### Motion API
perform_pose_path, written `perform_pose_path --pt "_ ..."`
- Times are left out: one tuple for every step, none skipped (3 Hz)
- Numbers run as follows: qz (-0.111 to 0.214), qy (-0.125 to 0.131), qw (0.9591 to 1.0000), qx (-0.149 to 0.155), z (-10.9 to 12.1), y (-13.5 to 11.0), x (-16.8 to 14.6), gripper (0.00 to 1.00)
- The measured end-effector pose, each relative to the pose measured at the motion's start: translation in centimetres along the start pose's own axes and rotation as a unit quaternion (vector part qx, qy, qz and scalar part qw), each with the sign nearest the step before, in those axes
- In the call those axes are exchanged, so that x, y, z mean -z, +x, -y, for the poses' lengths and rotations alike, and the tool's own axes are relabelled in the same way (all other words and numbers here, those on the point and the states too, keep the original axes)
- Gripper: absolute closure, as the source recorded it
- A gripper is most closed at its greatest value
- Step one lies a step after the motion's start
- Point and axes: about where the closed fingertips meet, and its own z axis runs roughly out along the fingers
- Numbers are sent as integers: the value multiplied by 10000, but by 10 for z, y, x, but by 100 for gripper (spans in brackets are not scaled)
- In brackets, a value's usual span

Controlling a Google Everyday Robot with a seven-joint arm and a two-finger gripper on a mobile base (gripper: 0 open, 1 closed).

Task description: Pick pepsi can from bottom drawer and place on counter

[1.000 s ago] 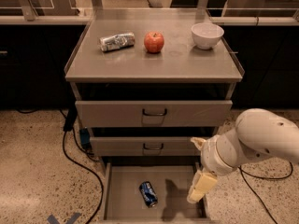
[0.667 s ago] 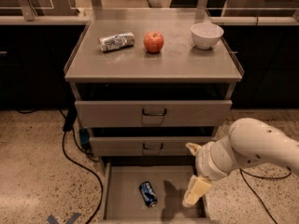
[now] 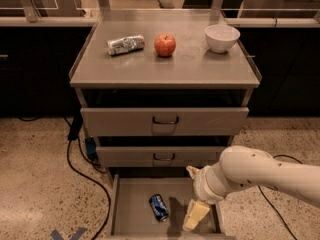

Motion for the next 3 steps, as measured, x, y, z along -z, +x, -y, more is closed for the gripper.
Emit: perform_pose_path --pt "-333 39 9994 -15 -6 5 -35 0" --pt "-559 19 9983 -171 -14 -4 -75 0" --pt "-558 21 9983 -167 -14 -4 -75 0"
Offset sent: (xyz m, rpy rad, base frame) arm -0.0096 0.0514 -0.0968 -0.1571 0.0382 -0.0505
